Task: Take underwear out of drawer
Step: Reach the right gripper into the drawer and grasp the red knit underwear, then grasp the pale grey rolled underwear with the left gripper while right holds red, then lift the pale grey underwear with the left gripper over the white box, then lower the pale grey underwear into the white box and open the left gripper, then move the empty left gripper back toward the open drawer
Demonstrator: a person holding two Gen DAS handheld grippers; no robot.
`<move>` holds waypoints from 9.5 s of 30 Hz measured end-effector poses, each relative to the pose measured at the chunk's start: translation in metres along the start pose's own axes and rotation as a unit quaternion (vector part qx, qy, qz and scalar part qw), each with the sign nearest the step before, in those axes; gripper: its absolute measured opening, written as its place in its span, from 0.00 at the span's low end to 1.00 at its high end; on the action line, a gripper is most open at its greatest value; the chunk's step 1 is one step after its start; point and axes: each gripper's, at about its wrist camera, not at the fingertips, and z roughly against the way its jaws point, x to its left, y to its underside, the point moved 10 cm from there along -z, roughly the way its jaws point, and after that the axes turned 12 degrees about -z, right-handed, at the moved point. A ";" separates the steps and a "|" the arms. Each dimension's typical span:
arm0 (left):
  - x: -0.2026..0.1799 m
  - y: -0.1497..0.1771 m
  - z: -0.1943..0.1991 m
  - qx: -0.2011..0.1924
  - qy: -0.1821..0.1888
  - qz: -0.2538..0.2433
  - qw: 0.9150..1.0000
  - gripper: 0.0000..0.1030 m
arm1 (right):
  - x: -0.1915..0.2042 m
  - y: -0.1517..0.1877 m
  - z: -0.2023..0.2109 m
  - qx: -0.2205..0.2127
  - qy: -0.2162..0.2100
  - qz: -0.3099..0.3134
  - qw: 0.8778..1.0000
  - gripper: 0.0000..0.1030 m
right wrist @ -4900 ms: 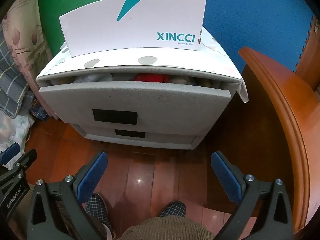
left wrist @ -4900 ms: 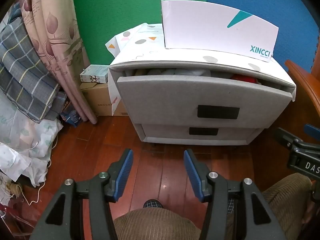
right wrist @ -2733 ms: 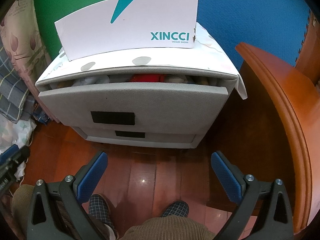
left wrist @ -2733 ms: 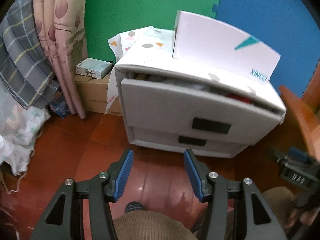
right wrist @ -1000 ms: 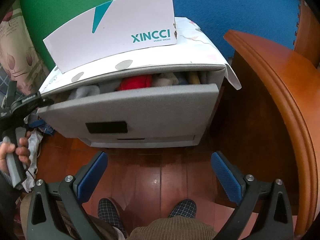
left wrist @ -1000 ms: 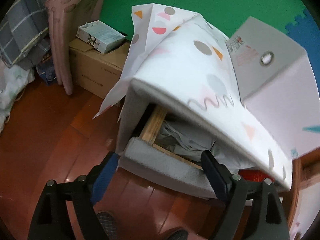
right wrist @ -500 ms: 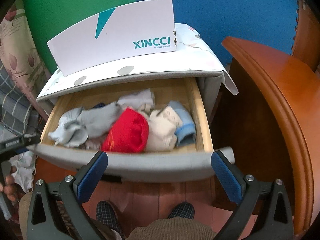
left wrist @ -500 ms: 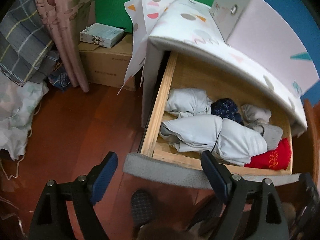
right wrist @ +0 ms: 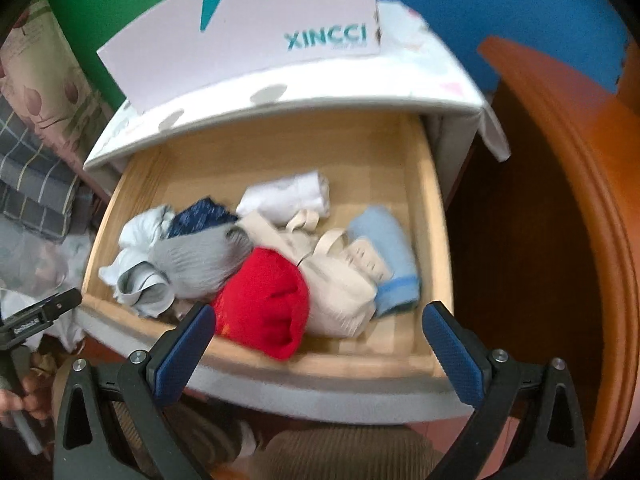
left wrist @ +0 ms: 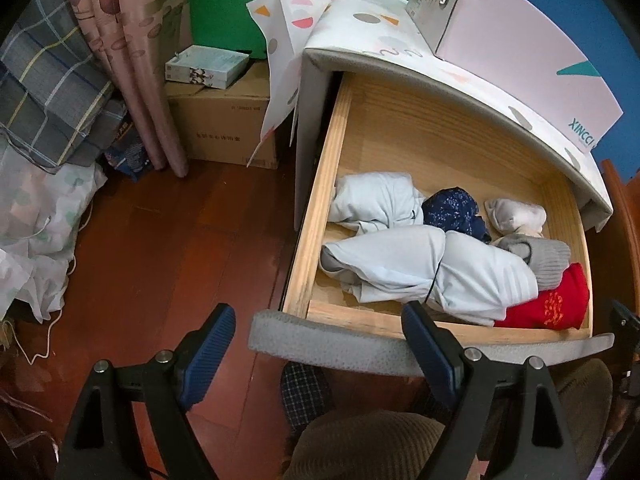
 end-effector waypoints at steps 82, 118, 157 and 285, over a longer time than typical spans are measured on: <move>-0.079 -0.051 -0.042 0.138 0.143 0.171 0.965 0.85 | -0.010 0.018 -0.048 0.059 0.030 -0.004 0.998 0.40; -0.077 -0.025 -0.083 0.172 0.084 0.111 0.975 0.34 | -0.012 0.021 -0.053 0.081 -0.006 -0.026 0.996 0.47; -0.083 -0.040 0.007 0.039 0.067 -0.026 0.997 0.34 | 0.010 0.019 -0.055 0.056 -0.039 0.015 0.998 0.37; -0.041 -0.038 0.011 -0.084 -0.081 -0.025 0.993 0.55 | 0.004 -0.027 0.024 -0.022 -0.003 0.046 0.999 0.37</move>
